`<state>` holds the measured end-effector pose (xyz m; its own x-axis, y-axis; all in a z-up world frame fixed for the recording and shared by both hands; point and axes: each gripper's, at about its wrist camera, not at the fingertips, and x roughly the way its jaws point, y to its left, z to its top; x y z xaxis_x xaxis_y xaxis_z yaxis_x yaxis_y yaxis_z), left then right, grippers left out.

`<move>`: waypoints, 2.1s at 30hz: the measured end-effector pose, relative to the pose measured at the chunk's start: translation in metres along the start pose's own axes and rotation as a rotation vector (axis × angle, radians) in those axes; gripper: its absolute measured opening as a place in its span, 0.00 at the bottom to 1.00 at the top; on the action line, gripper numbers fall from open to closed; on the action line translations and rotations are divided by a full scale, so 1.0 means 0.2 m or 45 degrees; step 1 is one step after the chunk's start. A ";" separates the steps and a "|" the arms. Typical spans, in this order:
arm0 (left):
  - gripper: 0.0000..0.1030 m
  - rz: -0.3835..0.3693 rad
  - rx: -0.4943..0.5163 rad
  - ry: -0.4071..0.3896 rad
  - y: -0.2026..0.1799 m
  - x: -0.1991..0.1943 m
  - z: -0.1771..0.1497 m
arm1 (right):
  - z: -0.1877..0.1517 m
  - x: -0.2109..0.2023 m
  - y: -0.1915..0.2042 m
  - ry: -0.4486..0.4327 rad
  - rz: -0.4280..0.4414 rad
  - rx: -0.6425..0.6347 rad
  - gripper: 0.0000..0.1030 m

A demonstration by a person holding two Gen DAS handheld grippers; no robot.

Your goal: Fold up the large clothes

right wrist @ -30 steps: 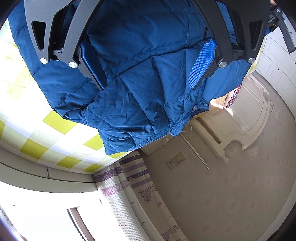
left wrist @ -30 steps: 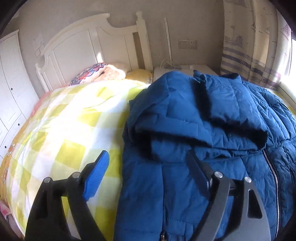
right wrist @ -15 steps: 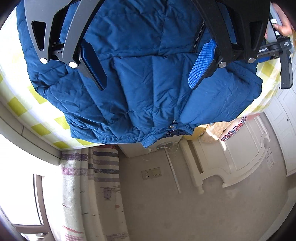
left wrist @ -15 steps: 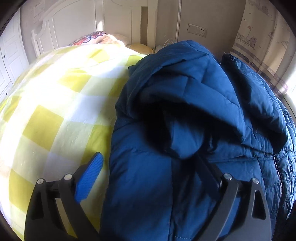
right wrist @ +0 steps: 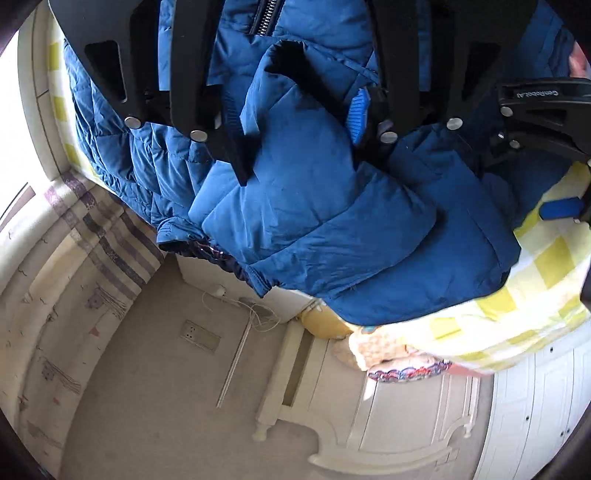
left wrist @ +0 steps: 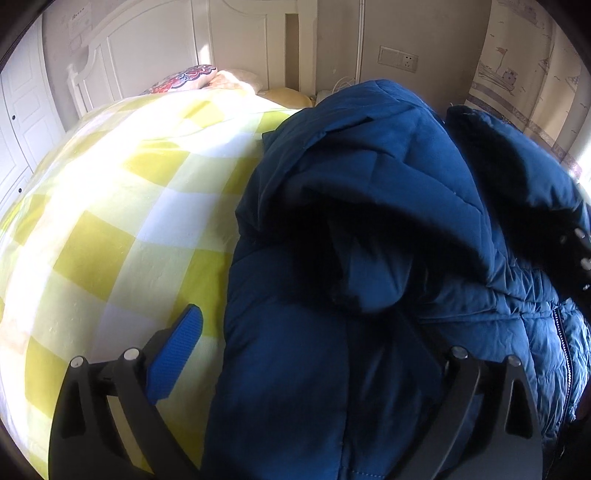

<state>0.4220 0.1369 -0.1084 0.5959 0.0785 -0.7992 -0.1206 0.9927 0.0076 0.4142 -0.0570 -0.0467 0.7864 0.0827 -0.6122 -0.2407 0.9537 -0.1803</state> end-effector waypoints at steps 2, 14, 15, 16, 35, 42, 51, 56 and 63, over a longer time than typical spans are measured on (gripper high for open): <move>0.97 -0.006 -0.005 0.001 0.01 0.00 0.00 | -0.01 -0.15 -0.20 -0.108 0.075 0.238 0.29; 0.98 -0.036 -0.042 0.003 0.05 0.00 0.01 | -0.62 -0.10 -0.96 0.037 0.196 1.036 0.32; 0.98 -0.036 -0.045 0.005 0.06 0.00 0.01 | -0.60 -0.11 -0.94 0.027 0.179 1.013 0.45; 0.98 -0.036 -0.046 0.005 0.06 0.00 0.00 | -0.59 -0.11 -0.92 0.027 0.176 0.995 0.50; 0.98 -0.036 -0.045 0.006 0.06 0.00 0.00 | -0.70 -0.18 -0.95 0.079 0.219 1.081 0.23; 0.98 -0.034 -0.043 0.008 0.06 0.00 0.00 | -0.62 -0.49 -0.84 -0.067 -0.233 0.854 0.44; 0.98 -0.037 -0.046 0.007 0.06 0.00 0.00 | -0.37 -0.01 -0.69 0.271 -0.235 0.371 0.74; 0.89 0.024 -0.091 -0.204 0.08 -0.19 -0.02 | -0.44 -0.01 -0.72 0.241 -0.209 0.404 0.75; 0.92 -0.106 0.008 -0.340 -0.20 -0.37 0.23 | -0.43 0.02 -0.73 0.252 -0.187 0.419 0.75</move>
<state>0.4196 0.0954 -0.0227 0.7917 0.0174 -0.6107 -0.0582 0.9972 -0.0471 0.4032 -0.2201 -0.0901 0.6664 -0.0882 -0.7403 0.0864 0.9954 -0.0408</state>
